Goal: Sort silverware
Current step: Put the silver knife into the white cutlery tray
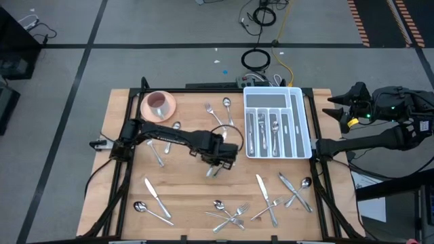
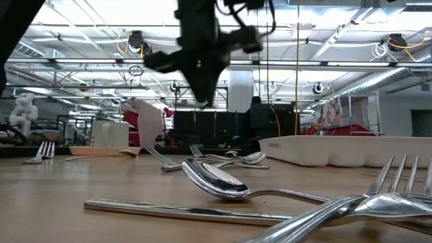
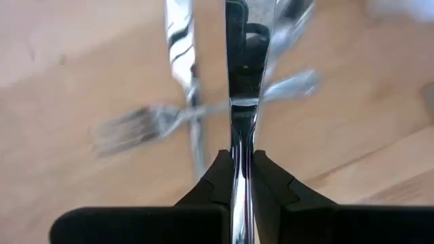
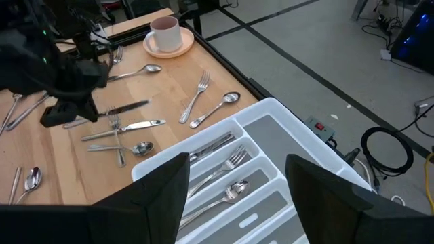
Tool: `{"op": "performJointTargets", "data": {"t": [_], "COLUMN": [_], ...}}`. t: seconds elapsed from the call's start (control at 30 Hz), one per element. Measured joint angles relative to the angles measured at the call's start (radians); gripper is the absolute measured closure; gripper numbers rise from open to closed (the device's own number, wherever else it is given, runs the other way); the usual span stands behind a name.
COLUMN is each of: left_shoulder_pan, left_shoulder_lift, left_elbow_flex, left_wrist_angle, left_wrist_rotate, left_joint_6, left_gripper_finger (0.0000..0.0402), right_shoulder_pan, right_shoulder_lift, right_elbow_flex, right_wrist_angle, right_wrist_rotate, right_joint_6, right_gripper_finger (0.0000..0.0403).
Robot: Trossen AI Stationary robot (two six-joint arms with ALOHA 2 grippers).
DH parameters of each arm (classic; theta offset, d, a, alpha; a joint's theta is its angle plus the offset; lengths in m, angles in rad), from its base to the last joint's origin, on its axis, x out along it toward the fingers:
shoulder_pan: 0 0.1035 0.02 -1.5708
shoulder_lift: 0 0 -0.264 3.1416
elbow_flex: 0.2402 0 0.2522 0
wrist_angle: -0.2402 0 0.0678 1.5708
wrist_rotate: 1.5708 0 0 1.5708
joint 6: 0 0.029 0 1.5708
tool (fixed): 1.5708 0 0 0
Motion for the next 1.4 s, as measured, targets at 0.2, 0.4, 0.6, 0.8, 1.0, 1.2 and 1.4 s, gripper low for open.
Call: {"op": "performJointTargets", "data": {"t": [0.2, 0.4, 0.6, 0.8, 1.0, 1.2, 1.4], "left_shoulder_pan": [0.080, 0.174, 0.216, 0.231, 0.232, 0.232, 0.232], "left_shoulder_lift": [0.000, 0.000, 0.000, 0.010, 0.074, 0.157, 0.215], "left_elbow_flex": [0.113, 0.153, 0.161, 0.161, 0.162, 0.161, 0.161], "left_wrist_angle": [0.038, 0.187, 0.362, 0.503, 0.591, 0.642, 0.697], "left_wrist_rotate": [-0.127, -0.155, -0.154, -0.179, -0.188, -0.150, -0.090], "left_joint_6": [0.085, 0.187, 0.215, 0.235, 0.234, 0.206, 0.173], "left_gripper_finger": [0.0374, 0.0374, 0.0374, 0.0374, 0.0374, 0.0374, 0.0374], "right_shoulder_pan": [0.000, 0.000, 0.000, 0.000, 0.000, 0.000, 0.000], "right_shoulder_lift": [0.000, 0.000, 0.000, 0.000, 0.000, 0.000, 0.000], "right_elbow_flex": [0.000, 0.000, 0.000, 0.000, 0.000, 0.000, 0.000], "right_wrist_angle": [0.000, 0.000, 0.000, 0.003, 0.017, 0.016, 0.016], "right_wrist_rotate": [0.000, 0.000, -0.001, -0.002, -0.003, -0.002, -0.003], "right_joint_6": [0.000, 0.014, 0.023, 0.023, 0.023, 0.023, 0.023], "right_gripper_finger": [0.0165, 0.0165, 0.0165, 0.0165, 0.0165, 0.0165, 0.0165]}}
